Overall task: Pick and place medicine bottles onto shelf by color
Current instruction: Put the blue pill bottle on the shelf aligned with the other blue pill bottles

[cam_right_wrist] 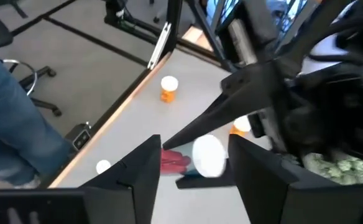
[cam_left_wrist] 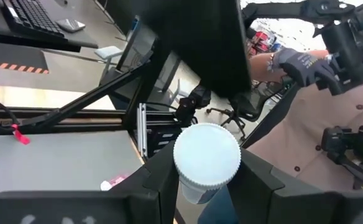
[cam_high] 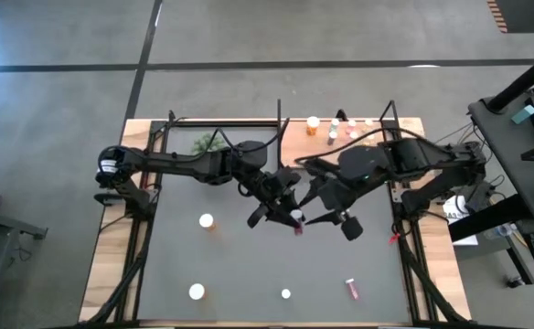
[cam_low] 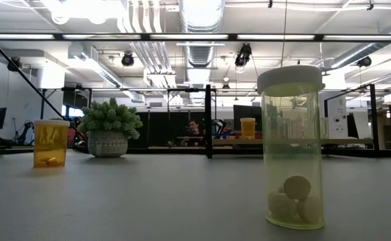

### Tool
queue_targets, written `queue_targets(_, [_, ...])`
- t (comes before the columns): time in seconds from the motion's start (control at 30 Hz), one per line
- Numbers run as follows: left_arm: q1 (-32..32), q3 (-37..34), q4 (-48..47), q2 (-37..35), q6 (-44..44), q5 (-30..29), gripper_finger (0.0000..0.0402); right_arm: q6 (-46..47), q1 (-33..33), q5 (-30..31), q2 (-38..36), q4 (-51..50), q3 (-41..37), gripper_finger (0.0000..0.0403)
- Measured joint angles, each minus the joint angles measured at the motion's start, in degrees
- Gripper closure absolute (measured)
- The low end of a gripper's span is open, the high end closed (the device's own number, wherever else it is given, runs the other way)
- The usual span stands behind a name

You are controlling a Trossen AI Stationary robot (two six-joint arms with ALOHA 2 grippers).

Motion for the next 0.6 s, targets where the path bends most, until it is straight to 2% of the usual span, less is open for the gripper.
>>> queue_targets(0.2, [0.0,0.0,0.1,0.0,-0.4,0.0,0.0299,-1.5,0.0,0.3,2.6,-1.3,1.1,0.0179])
queue_targets(0.3, [0.0,0.0,0.1,0.0,-0.5,0.0,0.0299,-4.3,0.0,2.6,3.1,-3.3,2.3,0.0162])
queue_targets(0.6, [-0.2,0.0,0.2,0.0,-0.5,0.5,0.0299,-9.7,0.0,3.5,4.4,-5.1,2.7,0.0152])
